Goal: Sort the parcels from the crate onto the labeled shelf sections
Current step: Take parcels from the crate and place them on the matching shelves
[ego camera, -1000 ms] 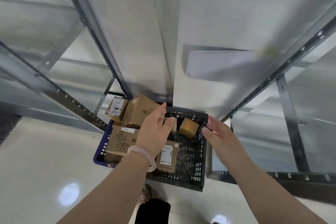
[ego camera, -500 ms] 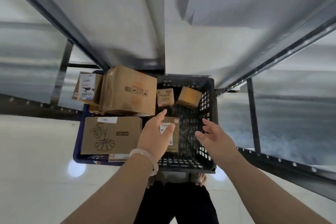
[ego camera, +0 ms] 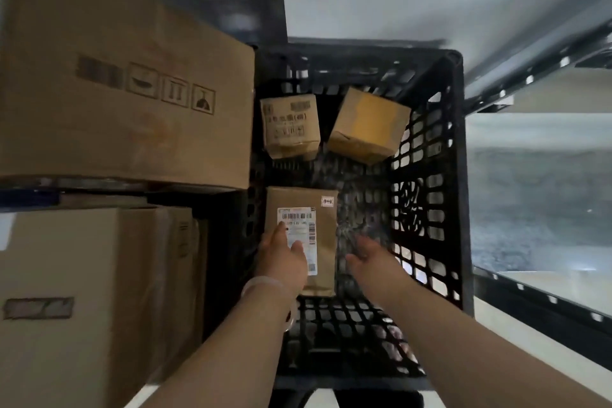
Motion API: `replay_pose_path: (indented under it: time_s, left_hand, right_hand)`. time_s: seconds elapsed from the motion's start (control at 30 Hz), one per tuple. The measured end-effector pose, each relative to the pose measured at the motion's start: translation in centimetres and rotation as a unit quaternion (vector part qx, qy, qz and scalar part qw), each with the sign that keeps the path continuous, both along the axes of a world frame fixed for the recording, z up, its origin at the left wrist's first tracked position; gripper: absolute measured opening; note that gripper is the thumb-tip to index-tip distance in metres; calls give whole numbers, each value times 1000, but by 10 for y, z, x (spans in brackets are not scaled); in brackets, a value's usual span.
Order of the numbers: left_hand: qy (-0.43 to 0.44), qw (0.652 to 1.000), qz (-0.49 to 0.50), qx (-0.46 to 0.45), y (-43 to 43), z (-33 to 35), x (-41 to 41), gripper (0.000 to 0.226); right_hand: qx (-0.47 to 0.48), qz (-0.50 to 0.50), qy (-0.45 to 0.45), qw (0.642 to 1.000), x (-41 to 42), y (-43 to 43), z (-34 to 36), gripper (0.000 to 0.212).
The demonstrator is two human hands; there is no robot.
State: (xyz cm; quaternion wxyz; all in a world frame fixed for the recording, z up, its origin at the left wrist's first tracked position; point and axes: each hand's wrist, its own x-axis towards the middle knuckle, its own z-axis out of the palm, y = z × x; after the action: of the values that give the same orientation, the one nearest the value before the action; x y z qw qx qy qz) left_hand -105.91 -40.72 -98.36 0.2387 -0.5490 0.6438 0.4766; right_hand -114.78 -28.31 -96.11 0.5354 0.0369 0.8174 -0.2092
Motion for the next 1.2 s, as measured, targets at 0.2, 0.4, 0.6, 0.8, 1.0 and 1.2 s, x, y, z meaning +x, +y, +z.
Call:
replay_pose_path:
  time_s: [0.2,0.4,0.6,0.8,1.0,1.2]
  left_hand:
    - [-84,996,-6,-34,6,-45,-12,62]
    - [-42,993,110,-12,1,-47,-21,63]
    - [1,987,162,-21,10,32,-34,37]
    - [91,987,121,-59,22,173,-43,41]
    - [198,970,122,-67,18,377,-49,38]
    - [322,917,133,-195,18,573,-20,53]
  right_hand:
    - [-16,-42,-53,998,1,-15,-63,55]
    - [-48,-124,-83,988,5,-20,-67,35]
    - [-48,-168,-22,984,-13,3,11,51]
    - [-80,-159,82,981,-34,20,168,48]
    - [-167,-131,176,961,-53,18,358,42]
    - [-287,-76,268,917,-36,13,550,38]
